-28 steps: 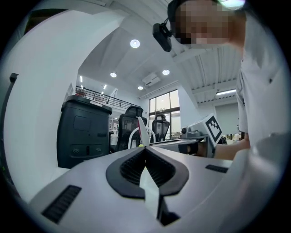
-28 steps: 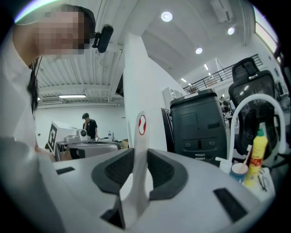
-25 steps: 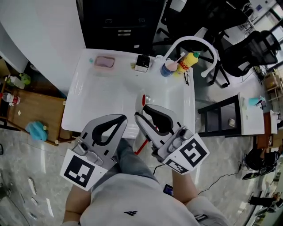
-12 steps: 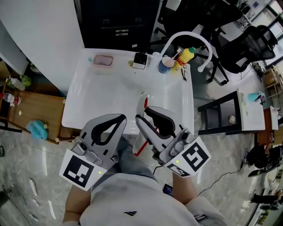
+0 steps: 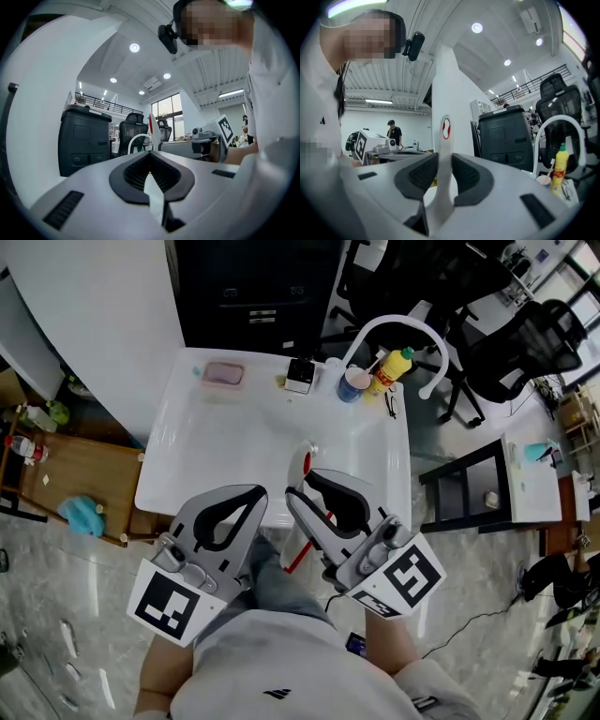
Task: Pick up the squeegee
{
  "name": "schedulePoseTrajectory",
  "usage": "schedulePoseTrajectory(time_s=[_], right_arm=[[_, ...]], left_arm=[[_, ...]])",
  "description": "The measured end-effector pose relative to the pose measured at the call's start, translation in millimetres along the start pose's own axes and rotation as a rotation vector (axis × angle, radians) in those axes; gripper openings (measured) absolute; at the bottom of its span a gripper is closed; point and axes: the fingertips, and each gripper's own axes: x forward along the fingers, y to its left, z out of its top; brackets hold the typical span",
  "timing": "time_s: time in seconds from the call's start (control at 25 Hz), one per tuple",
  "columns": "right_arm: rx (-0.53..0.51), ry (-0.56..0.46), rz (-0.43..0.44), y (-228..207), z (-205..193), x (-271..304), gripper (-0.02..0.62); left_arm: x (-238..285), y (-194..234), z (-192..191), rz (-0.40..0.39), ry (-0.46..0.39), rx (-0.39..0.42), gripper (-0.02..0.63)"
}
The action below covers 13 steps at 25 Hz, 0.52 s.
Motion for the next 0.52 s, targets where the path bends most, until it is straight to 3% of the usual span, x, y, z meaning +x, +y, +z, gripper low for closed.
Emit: schedulePoseTrajectory(time_s=[0.52], right_arm=[[-0.010, -0.010, 0.013, 14.0, 2.6, 1.6, 0.106]], left_arm=[[-15.6, -2.4, 1.5, 0.017, -0.004, 0.008, 0.012]])
